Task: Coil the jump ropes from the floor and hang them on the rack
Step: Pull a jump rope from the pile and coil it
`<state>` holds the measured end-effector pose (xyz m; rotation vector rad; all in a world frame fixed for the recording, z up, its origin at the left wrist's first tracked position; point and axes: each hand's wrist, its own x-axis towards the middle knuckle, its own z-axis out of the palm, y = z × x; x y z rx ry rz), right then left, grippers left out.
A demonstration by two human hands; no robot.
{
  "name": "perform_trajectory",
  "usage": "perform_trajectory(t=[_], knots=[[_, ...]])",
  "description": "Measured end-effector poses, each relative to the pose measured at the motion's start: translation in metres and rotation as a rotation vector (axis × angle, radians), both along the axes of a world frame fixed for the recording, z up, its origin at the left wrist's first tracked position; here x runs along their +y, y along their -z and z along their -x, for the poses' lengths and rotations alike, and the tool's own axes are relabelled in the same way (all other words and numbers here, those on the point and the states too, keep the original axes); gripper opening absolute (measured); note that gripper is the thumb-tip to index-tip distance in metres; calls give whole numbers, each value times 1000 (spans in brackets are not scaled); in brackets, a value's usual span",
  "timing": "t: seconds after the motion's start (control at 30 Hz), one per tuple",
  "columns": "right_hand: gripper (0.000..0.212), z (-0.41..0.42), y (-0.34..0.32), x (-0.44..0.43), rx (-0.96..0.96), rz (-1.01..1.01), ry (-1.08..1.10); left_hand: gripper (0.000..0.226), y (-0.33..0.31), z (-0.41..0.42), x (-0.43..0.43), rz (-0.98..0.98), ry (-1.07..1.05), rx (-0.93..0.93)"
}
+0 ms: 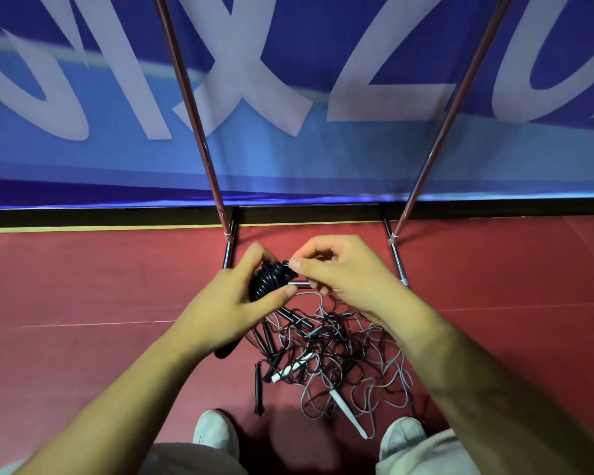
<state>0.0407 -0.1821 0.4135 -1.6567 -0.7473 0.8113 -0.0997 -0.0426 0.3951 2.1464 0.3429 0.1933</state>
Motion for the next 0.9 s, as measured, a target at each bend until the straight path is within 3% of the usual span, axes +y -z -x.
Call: perform_trajectory(t=[0.17,0.23,0.33,0.4,0.67,0.8,0.9], knots=[[7,-4,8,1,202,-21,-115,40,-3,0,0,-27,35,2],[12,-3,9,3,342,-92,-38,42,-3,-3,-2,2,24,-7],[17,-8,1,6,599,-301,154,47,-7,-11,-4,194,-64,-17],[15,-12,-5,9,662,-364,189,46,-12,-18,-5,356,-100,-17],[11,-17,-49,29,503,-453,206,37,-34,-39,3,619,-153,-127],[10,-38,-100,50,142,-352,149,45,-81,-60,17,545,-144,-161],[13,-64,-158,70,72,-422,157,41,-131,-82,45,502,-116,-207]])
